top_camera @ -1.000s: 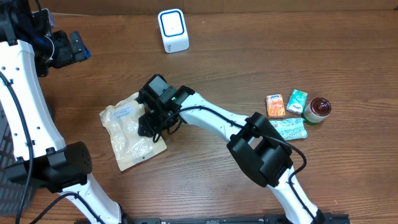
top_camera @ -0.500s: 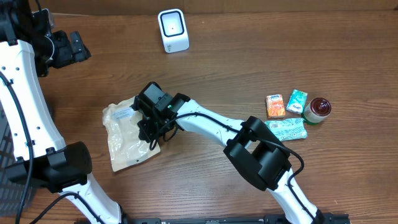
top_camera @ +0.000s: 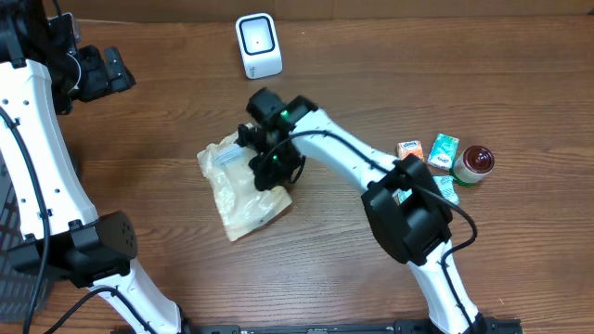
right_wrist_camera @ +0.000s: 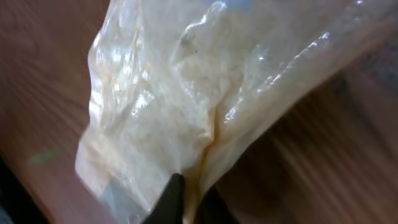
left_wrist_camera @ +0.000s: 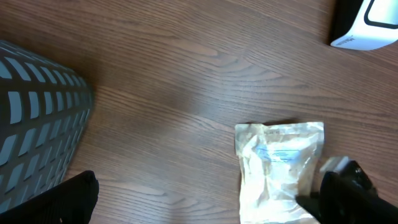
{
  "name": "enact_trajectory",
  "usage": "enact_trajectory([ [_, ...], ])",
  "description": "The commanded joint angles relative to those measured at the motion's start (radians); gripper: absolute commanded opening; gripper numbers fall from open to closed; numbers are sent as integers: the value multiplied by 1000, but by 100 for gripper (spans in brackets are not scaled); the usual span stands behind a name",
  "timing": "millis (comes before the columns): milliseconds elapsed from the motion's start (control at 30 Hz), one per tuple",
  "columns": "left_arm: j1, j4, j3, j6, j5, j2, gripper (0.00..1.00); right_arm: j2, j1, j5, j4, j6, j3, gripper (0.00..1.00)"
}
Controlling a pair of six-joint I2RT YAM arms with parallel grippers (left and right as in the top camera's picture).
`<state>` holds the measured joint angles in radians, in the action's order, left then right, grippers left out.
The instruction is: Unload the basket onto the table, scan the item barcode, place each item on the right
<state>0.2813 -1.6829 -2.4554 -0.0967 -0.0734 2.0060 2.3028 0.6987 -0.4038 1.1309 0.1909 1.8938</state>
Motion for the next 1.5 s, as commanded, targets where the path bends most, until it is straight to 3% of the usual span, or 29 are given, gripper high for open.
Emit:
enact_trajectory([
  [0, -7, 1, 0, 15, 3, 2, 99, -36, 6, 61, 49, 369, 24, 9],
  [33, -7, 1, 0, 15, 3, 2, 100, -36, 7, 98, 62, 442, 24, 4],
  [200, -7, 0, 0, 15, 3, 2, 99, -36, 7, 283, 92, 721, 24, 4],
  [300, -7, 1, 0, 15, 3, 2, 100, -40, 7, 340, 90, 721, 36, 8],
  [367, -7, 0, 0, 15, 3, 2, 99, -48, 7, 338, 100, 639, 58, 13],
  [400, -7, 0, 0, 15, 3, 2, 99, -53, 7, 339, 104, 573, 72, 20],
  [433, -7, 0, 0, 15, 3, 2, 100, -57, 6, 340, 110, 499, 91, 35],
  [467, -7, 0, 0, 15, 3, 2, 99, -60, 6, 340, 119, 400, 115, 57],
  [500, -7, 0, 0, 15, 3, 2, 100, -63, 6, 340, 132, 312, 137, 70],
  [633, -7, 1, 0, 15, 3, 2, 100, -64, 6, 339, 187, 87, 224, 80],
  [800, -7, 0, 0, 15, 3, 2, 99, -64, -1, 347, 166, 83, 208, 79],
  [1033, -7, 1, 0, 15, 3, 2, 100, -60, -48, 174, 55, 331, 57, 70],
  [1300, -7, 1, 0, 15, 3, 2, 100, -54, -146, -101, -31, 339, -29, 70],
  [1467, -7, 0, 0, 15, 3, 2, 99, -49, -148, -114, -69, 338, -67, 70],
])
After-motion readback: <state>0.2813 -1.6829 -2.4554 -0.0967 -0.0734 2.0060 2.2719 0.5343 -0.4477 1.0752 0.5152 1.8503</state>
